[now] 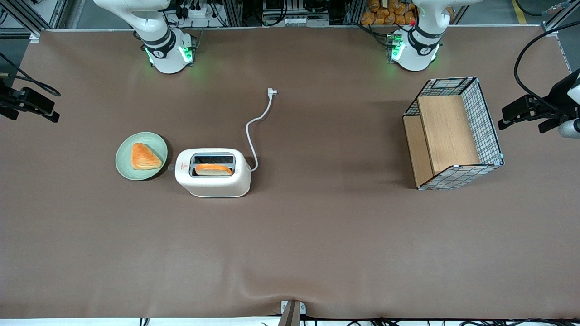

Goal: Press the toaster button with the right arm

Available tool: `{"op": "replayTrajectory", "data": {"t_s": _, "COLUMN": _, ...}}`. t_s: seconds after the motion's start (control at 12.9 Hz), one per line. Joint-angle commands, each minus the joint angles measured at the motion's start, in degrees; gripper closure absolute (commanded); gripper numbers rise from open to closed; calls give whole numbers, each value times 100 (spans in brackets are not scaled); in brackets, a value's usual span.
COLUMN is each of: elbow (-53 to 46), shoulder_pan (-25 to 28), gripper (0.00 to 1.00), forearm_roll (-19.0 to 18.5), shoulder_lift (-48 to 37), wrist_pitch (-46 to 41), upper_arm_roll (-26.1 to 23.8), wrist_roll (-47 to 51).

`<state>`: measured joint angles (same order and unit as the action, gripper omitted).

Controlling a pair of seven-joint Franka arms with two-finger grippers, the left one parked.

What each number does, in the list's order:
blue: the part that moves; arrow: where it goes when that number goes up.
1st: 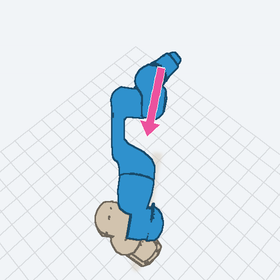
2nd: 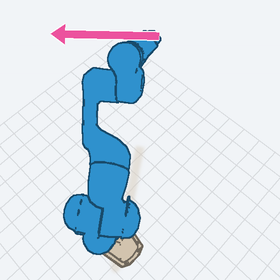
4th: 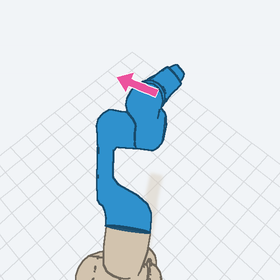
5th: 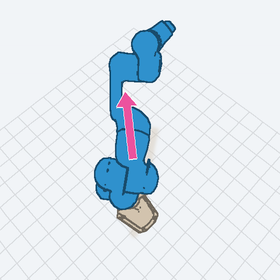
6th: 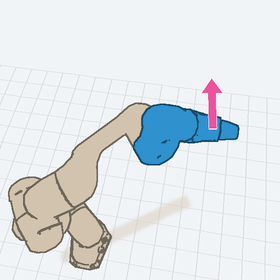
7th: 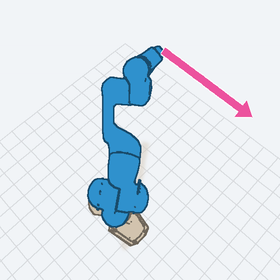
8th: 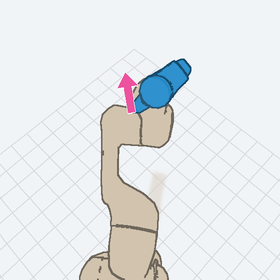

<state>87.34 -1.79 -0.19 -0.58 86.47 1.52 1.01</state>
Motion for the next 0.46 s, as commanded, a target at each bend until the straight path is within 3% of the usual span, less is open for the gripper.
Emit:
{"op": "replayTrajectory", "data": {"t_s": 0.0, "elbow": -129, "shoulder_pan": -102, "gripper": 0, "forearm_roll": -69, "shoulder_lift": 67, "wrist_pitch": -60, "upper_arm_roll": -82, "wrist_roll": -66}}
{"op": "replayTrajectory", "data": {"t_s": 0.39, "elbow": -138, "shoulder_pan": -76, "gripper": 0, "forearm_roll": -77, "shoulder_lift": 67, "wrist_pitch": -78, "upper_arm_roll": -91, "wrist_roll": -22}}
